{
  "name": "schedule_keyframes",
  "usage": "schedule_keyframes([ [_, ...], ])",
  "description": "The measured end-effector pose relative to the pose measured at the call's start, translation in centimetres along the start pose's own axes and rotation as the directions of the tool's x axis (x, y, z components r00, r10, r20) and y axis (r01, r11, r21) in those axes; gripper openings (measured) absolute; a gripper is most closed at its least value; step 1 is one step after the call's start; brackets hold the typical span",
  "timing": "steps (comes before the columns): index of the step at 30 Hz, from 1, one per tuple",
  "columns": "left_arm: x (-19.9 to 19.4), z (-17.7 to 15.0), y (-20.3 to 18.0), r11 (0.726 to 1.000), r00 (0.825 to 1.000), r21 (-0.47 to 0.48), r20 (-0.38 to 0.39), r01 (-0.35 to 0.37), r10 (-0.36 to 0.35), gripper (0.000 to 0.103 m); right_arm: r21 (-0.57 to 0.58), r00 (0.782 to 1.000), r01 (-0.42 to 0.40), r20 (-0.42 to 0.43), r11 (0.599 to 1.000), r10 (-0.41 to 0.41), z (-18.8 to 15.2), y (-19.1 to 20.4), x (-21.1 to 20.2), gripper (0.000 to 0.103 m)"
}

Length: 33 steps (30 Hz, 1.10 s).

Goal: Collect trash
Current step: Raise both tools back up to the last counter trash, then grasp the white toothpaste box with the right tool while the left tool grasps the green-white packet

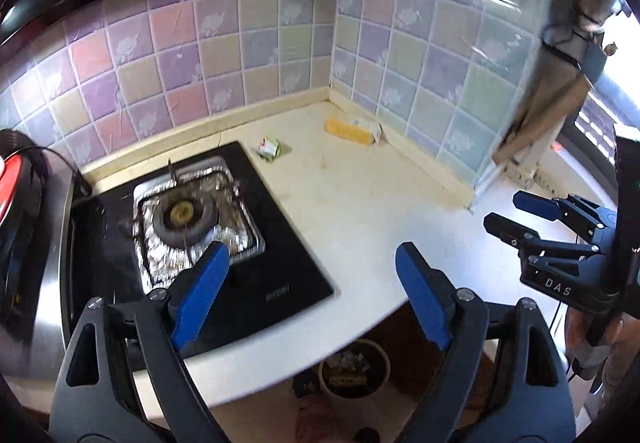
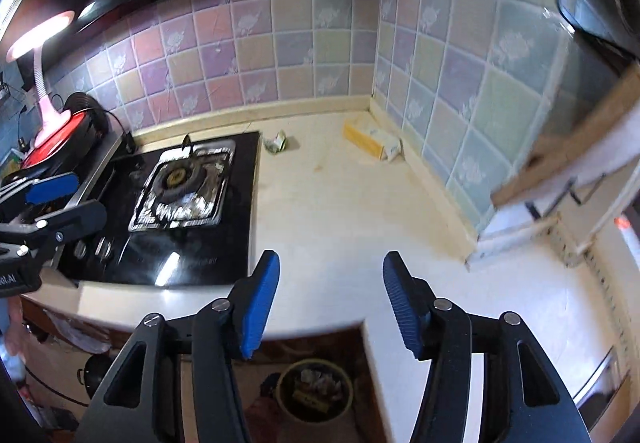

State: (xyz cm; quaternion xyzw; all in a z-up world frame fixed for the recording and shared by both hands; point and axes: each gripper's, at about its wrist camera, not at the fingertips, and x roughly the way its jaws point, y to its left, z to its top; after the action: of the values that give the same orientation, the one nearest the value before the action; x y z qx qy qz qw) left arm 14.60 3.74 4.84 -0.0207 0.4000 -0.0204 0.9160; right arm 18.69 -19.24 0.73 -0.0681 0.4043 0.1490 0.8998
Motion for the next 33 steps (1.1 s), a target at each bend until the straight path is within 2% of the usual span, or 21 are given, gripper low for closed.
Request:
schedule_keyframes([
  [3,3.5,4.4,1.5,0.999,0.999,-0.037,-0.012,0.031,-0.031,0.086,-0.013,1.000,-0.014,0.012,1.000,0.015,5.4,-1.0,3.5,0.066],
  [7,11.2,10.5,4.5,0.993,0.997,-0.108,-0.055,0.054,-0.060,0.086,-0.002,1.000,-0.031,0.000,1.000,0.031,12.6,-2.4,10.1,0.070],
  [9,15.3,12.6,5.7,0.988,0.994,-0.143,-0.082,0.056,-0.068,0.086,0.006,0.999,-0.026,-0.021,1.000,0.027,16.0,-3.2,14.2,0.072],
  [14,26.7,16.3,9.0,0.972,0.981,-0.229,-0.170,0.049,-0.089,0.086,0.003,0.997,0.013,-0.081,1.000,-0.012,21.6,-4.8,24.7,0.072],
  [19,35.8,17.8,11.0,0.965,0.966,-0.262,-0.252,-0.011,-0.058,0.086,0.013,0.989,0.006,-0.150,1.000,-0.004,24.2,-6.4,33.7,0.072],
  [24,42.0,17.6,12.4,0.949,0.945,-0.309,-0.323,-0.059,-0.047,0.086,-0.054,0.982,0.016,-0.188,0.998,-0.025,25.5,-7.4,40.5,0.072],
  [29,45.6,16.3,13.4,0.931,0.923,-0.356,-0.380,-0.083,-0.063,0.086,-0.171,0.973,0.036,-0.217,0.985,-0.073,25.3,-6.6,44.9,0.072],
  [33,47.4,15.9,13.2,0.930,0.913,-0.357,-0.402,-0.087,-0.069,0.086,-0.233,0.968,0.040,-0.233,0.972,-0.096,25.2,-6.6,47.7,0.072],
])
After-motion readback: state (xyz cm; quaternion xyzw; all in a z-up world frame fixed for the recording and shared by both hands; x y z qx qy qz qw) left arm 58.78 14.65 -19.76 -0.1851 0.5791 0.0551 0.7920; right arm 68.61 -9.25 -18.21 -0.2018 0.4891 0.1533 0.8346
